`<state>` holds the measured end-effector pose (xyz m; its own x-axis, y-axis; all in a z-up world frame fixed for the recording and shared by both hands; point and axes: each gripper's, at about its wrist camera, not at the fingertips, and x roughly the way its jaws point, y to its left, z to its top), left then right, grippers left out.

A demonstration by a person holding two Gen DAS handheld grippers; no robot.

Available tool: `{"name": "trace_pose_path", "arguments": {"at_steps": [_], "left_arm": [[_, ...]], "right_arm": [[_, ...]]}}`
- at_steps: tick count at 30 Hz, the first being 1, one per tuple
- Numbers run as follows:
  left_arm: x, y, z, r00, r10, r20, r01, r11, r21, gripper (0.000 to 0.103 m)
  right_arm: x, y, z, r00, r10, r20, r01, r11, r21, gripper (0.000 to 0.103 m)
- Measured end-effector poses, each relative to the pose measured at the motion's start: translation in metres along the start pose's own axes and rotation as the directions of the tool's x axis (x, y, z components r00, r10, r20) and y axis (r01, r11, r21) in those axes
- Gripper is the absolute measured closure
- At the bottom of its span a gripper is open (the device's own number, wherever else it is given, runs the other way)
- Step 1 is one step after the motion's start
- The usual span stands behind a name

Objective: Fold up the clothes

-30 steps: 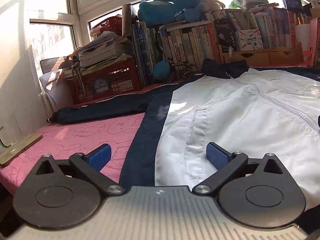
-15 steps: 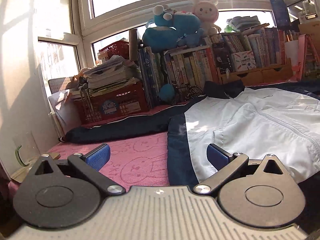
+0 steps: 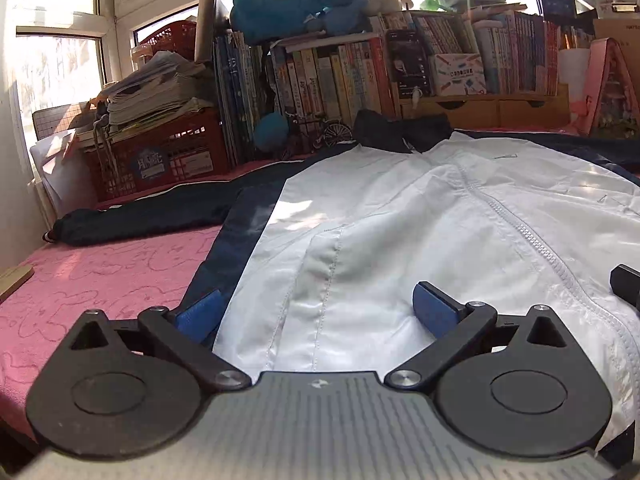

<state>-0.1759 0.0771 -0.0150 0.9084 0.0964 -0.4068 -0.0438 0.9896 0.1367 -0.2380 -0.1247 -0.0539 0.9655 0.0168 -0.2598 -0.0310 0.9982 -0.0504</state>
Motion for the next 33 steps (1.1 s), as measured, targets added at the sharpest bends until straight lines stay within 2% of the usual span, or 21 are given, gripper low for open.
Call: {"name": "trace_pose_path", "arguments": {"at_steps": [3, 5, 7, 8, 10, 12, 13, 15, 16, 19, 22, 26, 29, 31, 33], "left_arm": [[-0.004, 0.029, 0.001, 0.997, 0.064, -0.045, -0.065, 0.998, -0.02, 0.0], [-0.009, 0.041, 0.011, 0.994, 0.101, -0.033, -0.101, 0.995, 0.021, 0.0], [-0.01, 0.043, 0.027, 0.998, 0.065, 0.009, -0.065, 0.996, 0.061, 0.0], [-0.009, 0.041, 0.037, 0.999, 0.035, 0.036, -0.038, 0.997, 0.071, 0.0], [0.001, 0.034, 0.057, 0.997, -0.023, 0.077, 0.018, 0.998, 0.063, 0.0], [0.016, 0.024, 0.076, 0.992, -0.071, 0.1, 0.066, 0.996, 0.057, 0.0], [0.025, 0.018, 0.084, 0.991, -0.085, 0.105, 0.08, 0.995, 0.058, 0.0], [0.053, 0.001, 0.097, 0.99, -0.11, 0.087, 0.103, 0.991, 0.081, 0.0], [0.066, -0.006, 0.1, 0.991, -0.114, 0.07, 0.107, 0.99, 0.091, 0.0], [0.1, -0.018, 0.098, 0.994, -0.108, -0.03, 0.11, 0.989, 0.095, 0.0], [0.121, -0.017, 0.089, 0.984, -0.105, -0.141, 0.115, 0.992, 0.059, 0.0], [0.135, -0.004, 0.086, 0.963, -0.116, -0.242, 0.116, 0.993, -0.013, 0.0], [0.146, 0.02, 0.086, 0.949, -0.149, -0.279, 0.13, 0.988, -0.087, 0.0], [0.151, 0.04, 0.085, 0.953, -0.102, -0.286, 0.081, 0.993, -0.085, 0.0], [0.157, 0.062, 0.083, 0.958, -0.012, -0.288, -0.004, 0.998, -0.055, 0.0]], "right_arm": [[0.003, -0.051, -0.002, 0.986, -0.158, -0.043, 0.161, 0.986, 0.054, 0.0], [0.005, -0.074, 0.007, 0.982, -0.165, -0.093, 0.171, 0.983, 0.059, 0.0], [0.006, -0.079, 0.021, 0.974, -0.215, -0.067, 0.216, 0.976, 0.007, 0.0], [0.007, -0.079, 0.03, 0.98, -0.193, -0.039, 0.193, 0.981, -0.017, 0.0], [0.016, -0.072, 0.052, 0.996, -0.091, 0.008, 0.091, 0.995, -0.049, 0.0], [0.032, -0.061, 0.073, 0.999, 0.019, 0.038, -0.016, 0.997, -0.081, 0.0], [0.047, -0.053, 0.082, 0.997, 0.069, 0.024, -0.066, 0.992, -0.103, 0.0], [0.077, -0.035, 0.094, 0.988, 0.149, -0.028, -0.152, 0.978, -0.145, 0.0], [0.095, -0.024, 0.097, 0.981, 0.176, -0.081, -0.187, 0.97, -0.158, 0.0], [0.144, 0.003, 0.097, 0.939, 0.234, -0.252, -0.283, 0.942, -0.178, 0.0], [0.169, 0.012, 0.09, 0.892, 0.24, -0.382, -0.32, 0.934, -0.161, 0.0], [0.178, -0.004, 0.086, 0.85, 0.298, -0.434, -0.346, 0.938, -0.033, 0.0], [0.178, -0.007, 0.086, 0.852, 0.295, -0.432, -0.335, 0.942, -0.017, 0.0], [0.177, -0.003, 0.086, 0.857, 0.281, -0.433, -0.328, 0.944, -0.036, 0.0], [0.178, -0.004, 0.086, 0.857, 0.28, -0.433, -0.326, 0.945, -0.035, 0.0]]}}
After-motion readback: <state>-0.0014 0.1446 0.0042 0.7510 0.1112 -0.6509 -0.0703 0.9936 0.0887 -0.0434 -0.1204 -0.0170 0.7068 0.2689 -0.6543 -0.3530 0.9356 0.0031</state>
